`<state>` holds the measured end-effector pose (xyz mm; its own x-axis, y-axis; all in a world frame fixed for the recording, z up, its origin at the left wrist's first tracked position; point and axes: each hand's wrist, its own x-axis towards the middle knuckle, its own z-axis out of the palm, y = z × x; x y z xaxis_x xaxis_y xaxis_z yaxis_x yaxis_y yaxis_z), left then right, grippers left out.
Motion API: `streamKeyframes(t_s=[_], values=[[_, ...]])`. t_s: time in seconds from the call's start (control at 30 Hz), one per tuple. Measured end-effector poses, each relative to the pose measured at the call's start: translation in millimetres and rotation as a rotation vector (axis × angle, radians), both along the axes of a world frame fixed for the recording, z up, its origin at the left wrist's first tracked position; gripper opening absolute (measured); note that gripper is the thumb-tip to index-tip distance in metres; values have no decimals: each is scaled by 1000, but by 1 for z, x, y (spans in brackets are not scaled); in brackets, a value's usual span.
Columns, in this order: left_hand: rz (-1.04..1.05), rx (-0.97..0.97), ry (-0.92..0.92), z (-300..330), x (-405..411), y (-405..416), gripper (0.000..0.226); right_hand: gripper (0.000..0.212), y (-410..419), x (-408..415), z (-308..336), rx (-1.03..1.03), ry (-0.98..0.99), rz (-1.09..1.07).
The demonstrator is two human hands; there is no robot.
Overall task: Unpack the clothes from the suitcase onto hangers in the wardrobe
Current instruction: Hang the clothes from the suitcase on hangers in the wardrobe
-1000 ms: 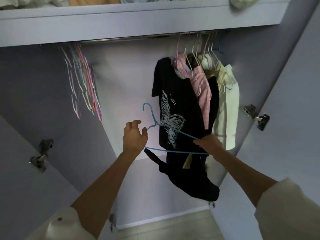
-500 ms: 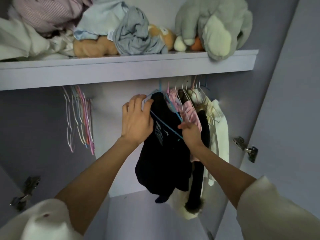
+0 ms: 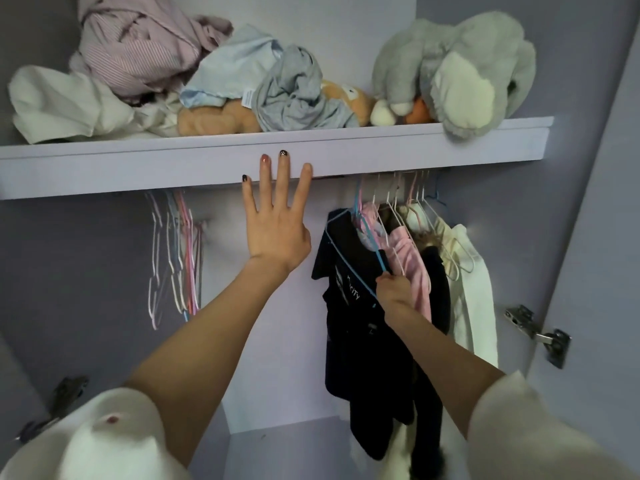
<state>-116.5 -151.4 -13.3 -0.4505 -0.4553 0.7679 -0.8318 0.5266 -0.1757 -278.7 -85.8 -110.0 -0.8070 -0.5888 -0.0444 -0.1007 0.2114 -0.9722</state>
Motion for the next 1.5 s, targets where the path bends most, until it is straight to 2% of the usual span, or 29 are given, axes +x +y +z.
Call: streamKeyframes(t_s=[0.2,0.47,0.57,0.63,0.7,0.8,0.87,0.93,1.17,1.33,1.4,1.5], values=[[5,1,-18,0,4,0,90,39,17,-27,8,39,36,-274],[-31,92,-57,9,11,12,87,35,29,-13,20,90,118,-116],[-67,175,-61,4,15,21,82,49,37,0,16,67,251,-98],[-77,243,-100,-7,19,27,80,56,44,11,11,182,370,-96],[-83,312,-116,-26,25,34,79,54,55,25,6,278,536,-127],[-81,414,-135,-58,37,52,77,50,76,49,-9,266,750,-111],[-64,497,-113,-81,48,69,75,46,90,60,-25,233,781,-8],[-31,570,-109,-103,64,93,74,40,105,72,-43,241,715,130],[171,823,-124,-193,145,198,69,40,177,150,-139,479,486,721],[303,1059,5,-265,232,302,66,39,239,229,-200,640,394,1011],[350,1115,59,-291,264,337,65,38,256,255,-219,682,405,1088],[513,1237,182,-332,335,394,64,35,284,320,-255,782,465,1341]])
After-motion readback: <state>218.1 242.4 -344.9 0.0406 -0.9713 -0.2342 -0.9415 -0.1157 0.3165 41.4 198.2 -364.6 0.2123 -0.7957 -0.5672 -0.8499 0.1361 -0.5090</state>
